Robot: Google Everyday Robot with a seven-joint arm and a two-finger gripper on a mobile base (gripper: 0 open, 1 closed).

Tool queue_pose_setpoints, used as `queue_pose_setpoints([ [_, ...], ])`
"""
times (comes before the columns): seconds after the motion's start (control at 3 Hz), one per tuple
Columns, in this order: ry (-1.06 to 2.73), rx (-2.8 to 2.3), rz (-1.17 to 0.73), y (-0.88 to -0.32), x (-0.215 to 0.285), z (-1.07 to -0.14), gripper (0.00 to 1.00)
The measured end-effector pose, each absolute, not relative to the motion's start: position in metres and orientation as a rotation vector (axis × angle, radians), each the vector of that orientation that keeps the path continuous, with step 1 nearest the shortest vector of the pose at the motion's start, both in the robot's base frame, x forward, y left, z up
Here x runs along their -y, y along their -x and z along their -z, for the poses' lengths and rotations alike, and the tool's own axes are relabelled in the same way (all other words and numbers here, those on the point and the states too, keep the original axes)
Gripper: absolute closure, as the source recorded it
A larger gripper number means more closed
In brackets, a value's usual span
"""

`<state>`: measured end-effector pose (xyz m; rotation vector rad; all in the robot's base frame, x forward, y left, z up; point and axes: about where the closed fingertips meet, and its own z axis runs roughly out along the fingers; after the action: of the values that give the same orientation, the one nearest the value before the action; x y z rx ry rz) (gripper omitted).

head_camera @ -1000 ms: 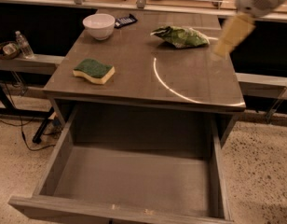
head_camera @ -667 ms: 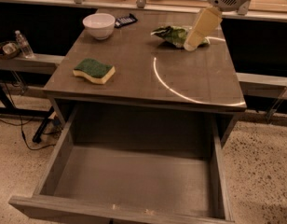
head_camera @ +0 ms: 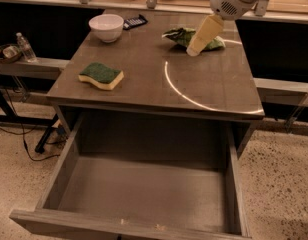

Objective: Place green jalapeno chip bag into top drawer

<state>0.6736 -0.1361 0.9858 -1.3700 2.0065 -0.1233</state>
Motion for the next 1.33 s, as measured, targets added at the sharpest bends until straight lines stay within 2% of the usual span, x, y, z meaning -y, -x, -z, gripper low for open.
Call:
queue_pose_setpoints([
  [1.0, 1.085, -2.065, 0.008, -0.822, 0.122, -0.89, 0.0],
  [1.33, 0.994, -2.081, -0.012, -0.847, 0.126, -0.872, 0.25],
])
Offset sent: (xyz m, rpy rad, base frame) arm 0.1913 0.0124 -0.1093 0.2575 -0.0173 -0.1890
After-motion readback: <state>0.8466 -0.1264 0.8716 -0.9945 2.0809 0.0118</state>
